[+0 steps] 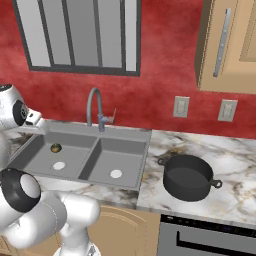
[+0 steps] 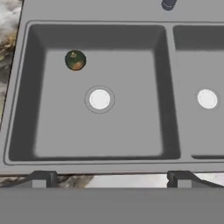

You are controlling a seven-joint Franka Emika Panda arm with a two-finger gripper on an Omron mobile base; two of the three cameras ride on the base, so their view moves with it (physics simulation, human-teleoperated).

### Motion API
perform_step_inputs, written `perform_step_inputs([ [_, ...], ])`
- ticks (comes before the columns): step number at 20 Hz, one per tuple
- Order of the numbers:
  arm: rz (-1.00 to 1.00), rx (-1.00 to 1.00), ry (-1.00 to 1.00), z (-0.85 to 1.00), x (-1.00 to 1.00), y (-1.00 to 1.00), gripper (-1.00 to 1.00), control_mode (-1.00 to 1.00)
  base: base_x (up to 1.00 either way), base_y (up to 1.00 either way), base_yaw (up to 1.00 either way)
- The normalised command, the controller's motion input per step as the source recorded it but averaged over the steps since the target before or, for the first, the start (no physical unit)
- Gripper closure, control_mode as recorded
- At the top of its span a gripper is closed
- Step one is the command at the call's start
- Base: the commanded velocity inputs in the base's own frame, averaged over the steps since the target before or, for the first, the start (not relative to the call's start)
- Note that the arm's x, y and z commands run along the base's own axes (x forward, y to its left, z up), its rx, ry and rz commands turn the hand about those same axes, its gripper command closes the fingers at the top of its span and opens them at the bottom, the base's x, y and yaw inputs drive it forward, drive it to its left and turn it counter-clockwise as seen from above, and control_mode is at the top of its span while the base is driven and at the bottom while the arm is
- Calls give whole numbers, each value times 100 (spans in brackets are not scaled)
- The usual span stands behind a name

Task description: Dump the squash from the pot into the sink. Then turn on the water and wash the squash. Then turn off the water and put the squash back in the pot.

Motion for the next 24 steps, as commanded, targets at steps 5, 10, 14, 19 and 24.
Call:
perform_step_inputs([
  [5,-1,1,0,-37,5,9,-100,-100,0,0,0],
  [10,-1,1,0,-34,20,7,-100,-100,0,0,0],
  [14,-1,2,0,-26,38,1,-100,-100,0,0,0],
  [19,-1,2,0,-20,49,1,-100,-100,0,0,0],
  [24,0,2,0,-19,28,9,-100,-100,0,0,0],
])
